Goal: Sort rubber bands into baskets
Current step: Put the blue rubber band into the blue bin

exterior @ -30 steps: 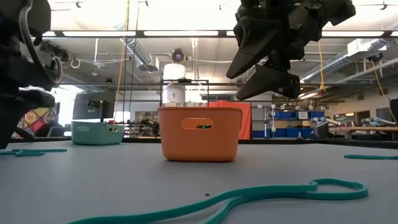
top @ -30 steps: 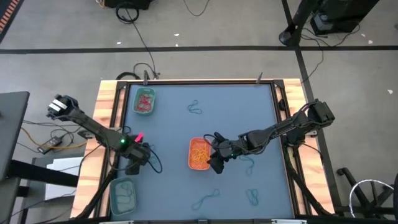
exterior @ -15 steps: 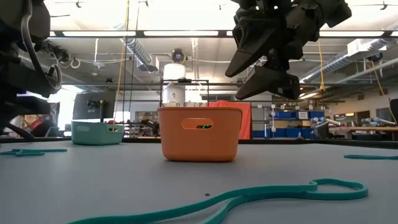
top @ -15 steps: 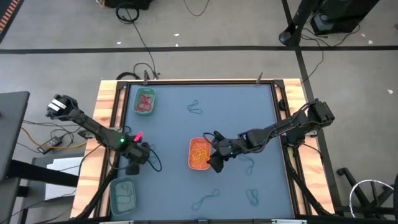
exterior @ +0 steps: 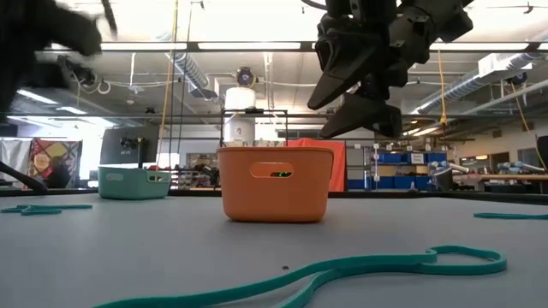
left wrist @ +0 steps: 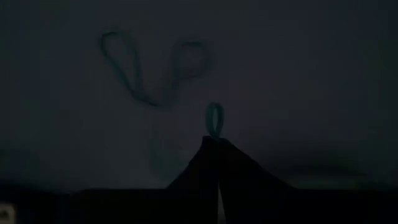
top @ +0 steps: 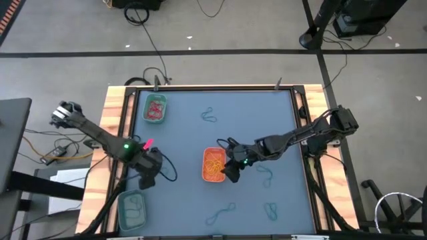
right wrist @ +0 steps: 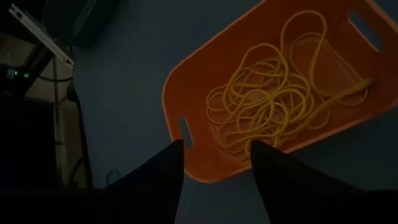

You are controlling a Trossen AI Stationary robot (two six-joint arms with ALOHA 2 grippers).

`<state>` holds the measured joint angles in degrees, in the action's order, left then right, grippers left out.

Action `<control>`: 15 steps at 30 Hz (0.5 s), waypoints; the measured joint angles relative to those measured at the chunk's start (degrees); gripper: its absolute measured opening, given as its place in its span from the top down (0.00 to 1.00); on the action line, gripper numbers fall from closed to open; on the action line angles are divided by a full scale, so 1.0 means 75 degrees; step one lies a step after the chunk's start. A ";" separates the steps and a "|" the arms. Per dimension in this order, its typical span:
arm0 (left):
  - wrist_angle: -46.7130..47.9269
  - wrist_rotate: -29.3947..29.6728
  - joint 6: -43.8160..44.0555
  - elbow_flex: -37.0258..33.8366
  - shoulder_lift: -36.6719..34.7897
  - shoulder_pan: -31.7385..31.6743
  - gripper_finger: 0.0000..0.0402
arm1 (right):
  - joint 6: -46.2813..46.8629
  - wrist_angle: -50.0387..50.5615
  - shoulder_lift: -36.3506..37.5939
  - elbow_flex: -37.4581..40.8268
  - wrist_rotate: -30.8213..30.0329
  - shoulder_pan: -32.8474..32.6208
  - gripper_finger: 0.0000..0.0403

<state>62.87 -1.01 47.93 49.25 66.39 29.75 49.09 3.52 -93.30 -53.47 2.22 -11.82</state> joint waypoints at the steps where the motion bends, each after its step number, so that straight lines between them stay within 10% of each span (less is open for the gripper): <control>1: 0.0179 -0.0111 0.0163 0.0297 0.0000 0.0111 0.99 | -0.0104 0.0001 0.0000 0.0000 0.0065 0.0026 0.51; 15: -0.0188 -0.0411 0.4774 0.1924 0.0285 0.2952 1.00 | -0.1180 0.0009 0.0000 0.0000 0.0397 0.0342 0.51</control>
<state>61.46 -4.09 83.74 63.68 68.53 51.89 40.24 3.60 -93.30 -53.47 5.20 -9.25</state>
